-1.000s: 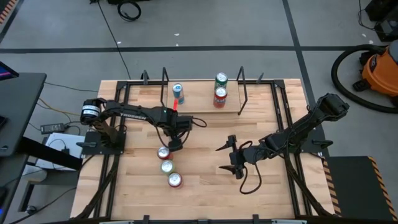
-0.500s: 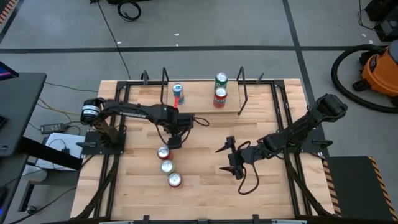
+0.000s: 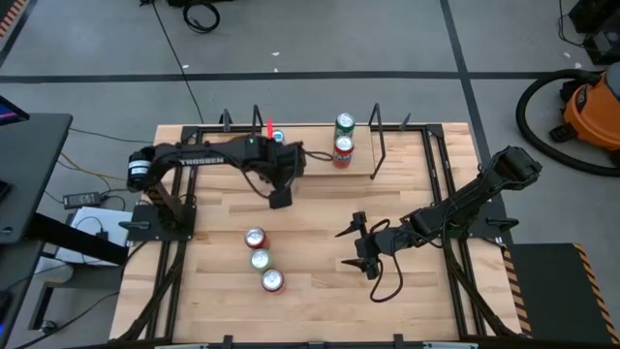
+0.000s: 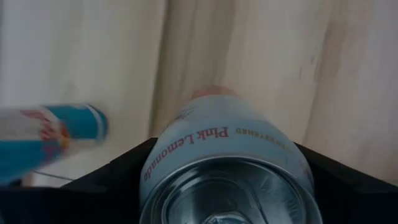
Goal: Place canned beverage on shelf
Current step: Put the white-orange soda can on the shelf
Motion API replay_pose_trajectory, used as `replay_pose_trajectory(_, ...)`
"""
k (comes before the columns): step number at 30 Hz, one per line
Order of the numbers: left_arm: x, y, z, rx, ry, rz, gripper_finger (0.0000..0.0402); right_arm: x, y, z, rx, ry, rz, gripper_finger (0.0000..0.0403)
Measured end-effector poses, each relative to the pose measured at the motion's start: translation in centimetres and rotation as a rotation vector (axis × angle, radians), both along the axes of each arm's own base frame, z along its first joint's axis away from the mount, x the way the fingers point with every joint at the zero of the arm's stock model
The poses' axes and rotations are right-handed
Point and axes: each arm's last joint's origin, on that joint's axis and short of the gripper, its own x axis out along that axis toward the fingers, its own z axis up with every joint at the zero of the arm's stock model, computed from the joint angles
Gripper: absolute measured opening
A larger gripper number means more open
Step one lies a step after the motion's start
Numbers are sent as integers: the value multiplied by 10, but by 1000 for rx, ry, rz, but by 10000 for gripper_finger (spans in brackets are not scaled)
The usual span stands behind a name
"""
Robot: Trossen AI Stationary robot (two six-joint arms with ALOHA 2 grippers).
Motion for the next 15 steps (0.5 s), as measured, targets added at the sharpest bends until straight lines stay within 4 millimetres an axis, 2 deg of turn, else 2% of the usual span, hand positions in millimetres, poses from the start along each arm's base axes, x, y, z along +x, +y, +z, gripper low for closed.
replay_pose_trajectory(5,2,13,17,23,-59,5,312,0,0,0,-1,-2,-6,362)
replay_pose_trajectory(8,-2,25,16,17,-44,25,313,0,0,0,14,-2,-13,362)
replay_pose_trajectory(15,6,44,11,5,-79,32,313,1,0,2,23,-23,-11,362)
